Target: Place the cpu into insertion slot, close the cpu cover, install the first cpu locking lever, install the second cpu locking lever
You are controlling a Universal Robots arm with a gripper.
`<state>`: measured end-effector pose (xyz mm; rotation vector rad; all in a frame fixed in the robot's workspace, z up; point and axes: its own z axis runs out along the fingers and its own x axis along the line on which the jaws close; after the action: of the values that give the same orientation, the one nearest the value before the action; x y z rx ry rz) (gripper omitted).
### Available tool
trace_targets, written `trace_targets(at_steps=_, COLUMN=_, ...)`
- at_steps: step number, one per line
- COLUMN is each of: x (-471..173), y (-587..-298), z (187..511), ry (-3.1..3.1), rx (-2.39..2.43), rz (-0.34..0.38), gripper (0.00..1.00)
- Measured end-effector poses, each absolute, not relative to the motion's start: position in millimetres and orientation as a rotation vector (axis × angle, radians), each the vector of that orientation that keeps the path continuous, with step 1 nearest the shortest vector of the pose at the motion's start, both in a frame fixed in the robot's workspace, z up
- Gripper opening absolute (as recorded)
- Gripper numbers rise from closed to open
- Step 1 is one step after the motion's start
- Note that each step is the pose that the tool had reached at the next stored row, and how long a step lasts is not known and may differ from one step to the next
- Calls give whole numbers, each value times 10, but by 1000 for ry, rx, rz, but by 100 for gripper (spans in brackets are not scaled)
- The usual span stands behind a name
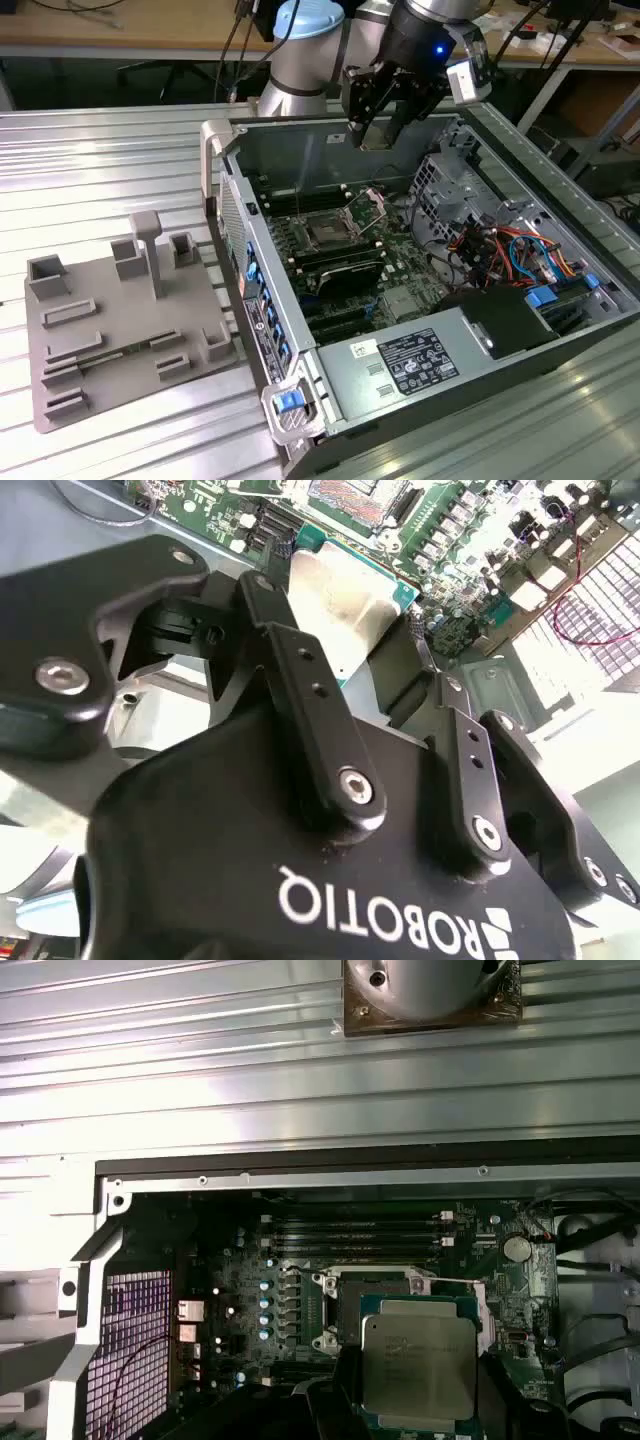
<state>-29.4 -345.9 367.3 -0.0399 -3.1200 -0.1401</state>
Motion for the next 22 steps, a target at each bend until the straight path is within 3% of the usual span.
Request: trace_targets(at_steps=22, x=-294, y=-3459, z=3591, ry=-3120, rx=-40, rz=-140, gripper=55)
